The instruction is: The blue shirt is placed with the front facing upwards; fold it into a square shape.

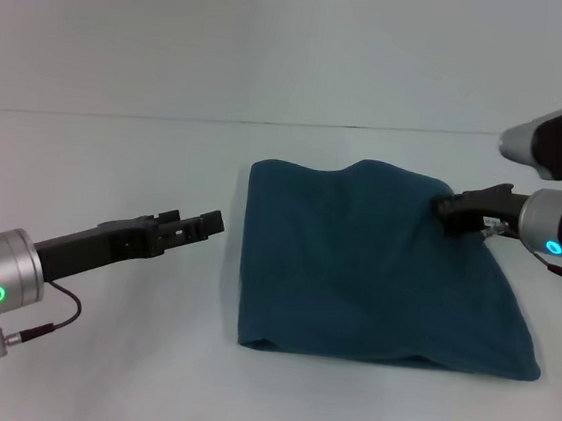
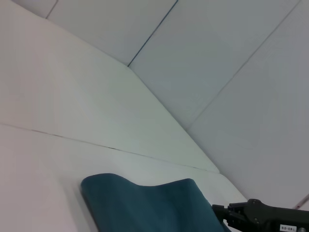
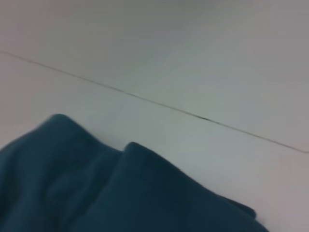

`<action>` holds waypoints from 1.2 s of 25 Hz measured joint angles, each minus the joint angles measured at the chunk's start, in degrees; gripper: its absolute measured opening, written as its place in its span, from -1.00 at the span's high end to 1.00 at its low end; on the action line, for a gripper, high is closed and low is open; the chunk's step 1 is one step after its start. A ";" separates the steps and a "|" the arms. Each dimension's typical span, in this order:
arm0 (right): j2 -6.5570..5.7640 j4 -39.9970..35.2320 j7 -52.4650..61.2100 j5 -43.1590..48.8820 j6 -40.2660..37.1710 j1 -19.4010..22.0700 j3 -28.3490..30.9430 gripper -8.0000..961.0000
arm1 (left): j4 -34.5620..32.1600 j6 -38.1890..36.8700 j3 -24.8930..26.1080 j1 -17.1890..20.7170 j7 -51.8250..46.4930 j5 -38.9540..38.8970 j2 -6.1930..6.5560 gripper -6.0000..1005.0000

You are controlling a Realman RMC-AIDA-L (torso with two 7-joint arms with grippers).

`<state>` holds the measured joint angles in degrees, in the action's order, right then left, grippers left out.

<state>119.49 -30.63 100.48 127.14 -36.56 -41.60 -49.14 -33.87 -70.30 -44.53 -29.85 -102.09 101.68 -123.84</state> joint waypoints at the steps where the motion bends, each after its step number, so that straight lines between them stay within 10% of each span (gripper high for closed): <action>1: 0.05 0.76 0.00 -0.04 1.41 -0.36 -0.27 0.98 | 0.01 0.00 0.08 0.06 0.03 0.00 0.00 -0.86; 19: -0.13 -7.27 -2.59 -7.43 -11.81 3.21 -1.31 0.98 | 0.03 -0.02 0.94 0.50 0.08 0.11 0.17 -0.86; 30: 0.09 3.29 -2.32 -3.70 4.40 -1.09 -7.57 0.98 | 0.03 -0.22 0.79 0.06 0.21 0.02 -0.01 -0.86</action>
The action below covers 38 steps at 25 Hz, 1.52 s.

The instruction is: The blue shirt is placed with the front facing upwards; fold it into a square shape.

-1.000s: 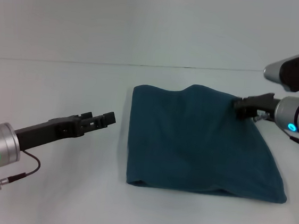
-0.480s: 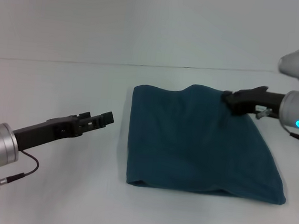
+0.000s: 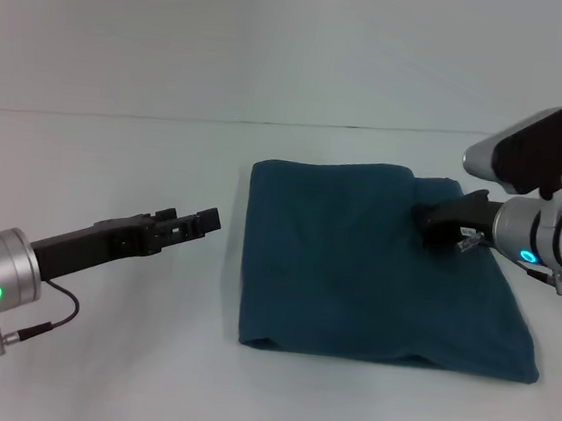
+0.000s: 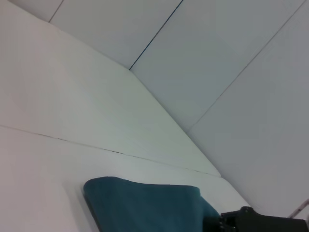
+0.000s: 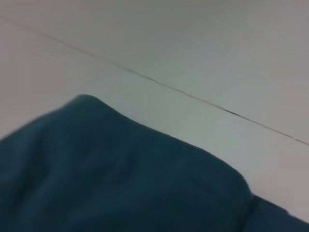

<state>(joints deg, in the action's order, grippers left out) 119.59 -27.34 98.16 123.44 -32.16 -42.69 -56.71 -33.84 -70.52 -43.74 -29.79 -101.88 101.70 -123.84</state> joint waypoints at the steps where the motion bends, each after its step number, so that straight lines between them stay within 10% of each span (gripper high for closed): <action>1: 0.05 0.76 0.00 0.02 1.89 -0.39 -0.39 0.98 | 0.00 0.00 0.00 0.00 0.00 0.00 0.00 -0.86; 13: 0.44 -2.85 0.01 -0.55 1.29 -0.62 -0.98 0.99 | 0.00 0.09 0.12 0.56 0.02 -0.02 -0.08 -0.86; 24: -0.18 -15.80 0.67 -5.06 -15.95 8.55 -0.36 0.99 | 0.00 0.21 0.15 0.90 -0.02 0.04 -0.08 -0.86; 38: -1.56 -18.36 3.02 -4.28 -32.27 10.18 0.43 0.54 | 0.19 0.38 -0.23 0.42 0.00 0.16 -0.04 -0.86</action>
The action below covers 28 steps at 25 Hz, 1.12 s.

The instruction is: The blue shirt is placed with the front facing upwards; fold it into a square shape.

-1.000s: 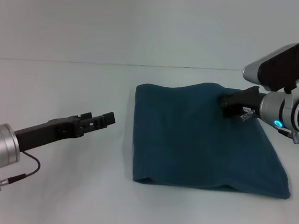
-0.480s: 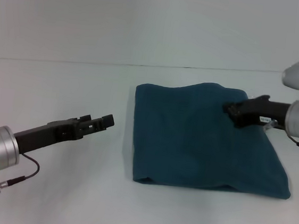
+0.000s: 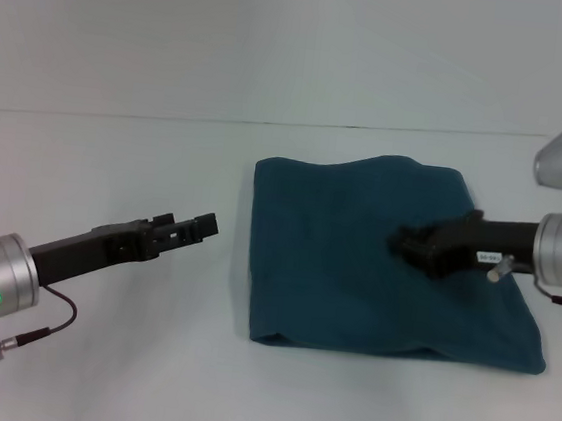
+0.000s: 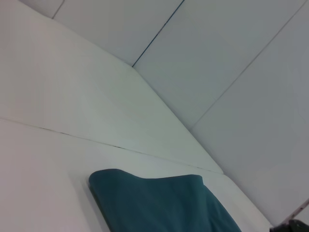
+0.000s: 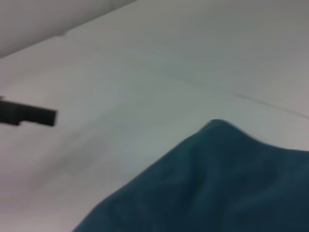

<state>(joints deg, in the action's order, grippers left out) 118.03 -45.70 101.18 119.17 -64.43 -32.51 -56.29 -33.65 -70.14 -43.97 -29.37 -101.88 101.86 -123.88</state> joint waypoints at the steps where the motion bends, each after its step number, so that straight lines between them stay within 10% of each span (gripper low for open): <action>1: 0.14 0.48 -0.57 0.01 -0.39 -0.27 -0.09 0.61 | 0.00 0.02 0.05 0.00 0.00 0.02 0.02 -0.86; 5: 0.86 2.25 -2.88 0.12 -1.68 -1.61 -1.13 0.87 | -0.01 0.09 0.06 0.00 0.06 0.06 0.11 -0.86; 28: 1.35 3.27 -4.40 4.85 -0.36 -4.00 -2.17 0.99 | 1.11 1.55 0.18 0.03 0.71 -0.14 0.07 -0.86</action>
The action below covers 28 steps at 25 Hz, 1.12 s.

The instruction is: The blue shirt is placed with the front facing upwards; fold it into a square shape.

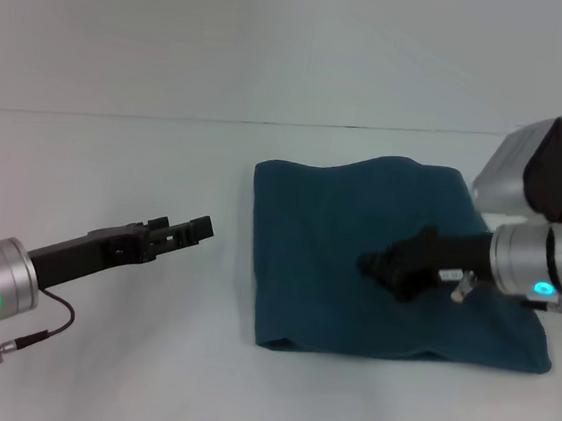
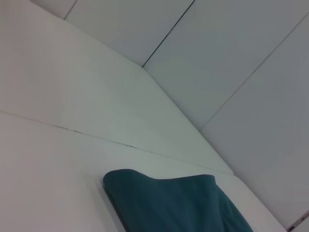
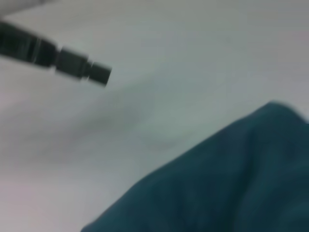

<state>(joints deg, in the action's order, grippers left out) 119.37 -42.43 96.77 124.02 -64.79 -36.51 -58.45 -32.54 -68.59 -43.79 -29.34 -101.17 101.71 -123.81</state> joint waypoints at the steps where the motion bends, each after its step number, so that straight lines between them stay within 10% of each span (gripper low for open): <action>1: 0.02 -0.62 0.20 -0.50 0.48 0.21 0.22 0.99 | 0.00 0.00 0.00 0.00 0.00 -0.01 0.00 -0.86; 17: -0.02 0.32 7.88 -3.64 16.54 -1.85 3.43 0.99 | 0.02 0.04 0.02 -0.71 0.01 -0.04 -0.02 -0.86; 28: 0.14 7.00 13.07 5.94 25.62 -9.38 3.04 0.27 | 0.06 0.03 0.02 -0.60 -0.11 -0.03 -0.03 -0.86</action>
<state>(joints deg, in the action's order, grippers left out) 119.51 -35.42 109.84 129.95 -39.18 -45.89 -55.42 -32.48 -68.56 -43.77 -29.94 -101.27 101.68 -123.84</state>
